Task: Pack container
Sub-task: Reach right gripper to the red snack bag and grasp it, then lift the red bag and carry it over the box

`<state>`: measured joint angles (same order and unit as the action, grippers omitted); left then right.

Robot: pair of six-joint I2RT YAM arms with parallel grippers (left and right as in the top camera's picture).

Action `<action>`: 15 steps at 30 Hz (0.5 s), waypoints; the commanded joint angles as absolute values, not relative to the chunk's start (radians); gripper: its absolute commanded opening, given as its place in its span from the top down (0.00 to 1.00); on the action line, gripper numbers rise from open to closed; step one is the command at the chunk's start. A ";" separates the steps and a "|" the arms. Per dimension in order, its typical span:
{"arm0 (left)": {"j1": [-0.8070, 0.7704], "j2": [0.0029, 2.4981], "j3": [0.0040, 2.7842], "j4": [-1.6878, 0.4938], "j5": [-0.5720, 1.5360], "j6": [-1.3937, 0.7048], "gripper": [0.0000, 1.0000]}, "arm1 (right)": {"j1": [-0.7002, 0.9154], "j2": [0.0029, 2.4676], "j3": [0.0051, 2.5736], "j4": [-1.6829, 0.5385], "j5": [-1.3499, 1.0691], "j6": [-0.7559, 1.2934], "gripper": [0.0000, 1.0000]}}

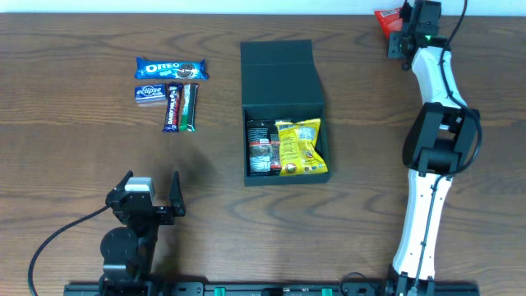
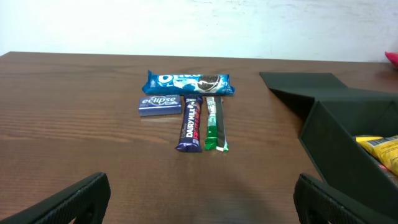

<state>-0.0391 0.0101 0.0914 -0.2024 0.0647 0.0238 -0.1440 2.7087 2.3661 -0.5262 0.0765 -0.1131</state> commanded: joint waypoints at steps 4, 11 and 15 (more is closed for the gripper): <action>-0.033 0.004 0.064 -0.212 0.068 0.030 0.05 | -0.146 2.735 2.359 -0.546 0.070 -0.109 0.91; -0.033 0.004 0.064 -0.212 0.068 0.030 0.04 | -0.139 2.726 2.365 -0.599 0.069 -0.075 0.99; -0.033 0.004 0.064 -0.212 0.068 0.030 0.05 | -0.110 2.664 2.383 -0.672 0.075 -0.076 0.99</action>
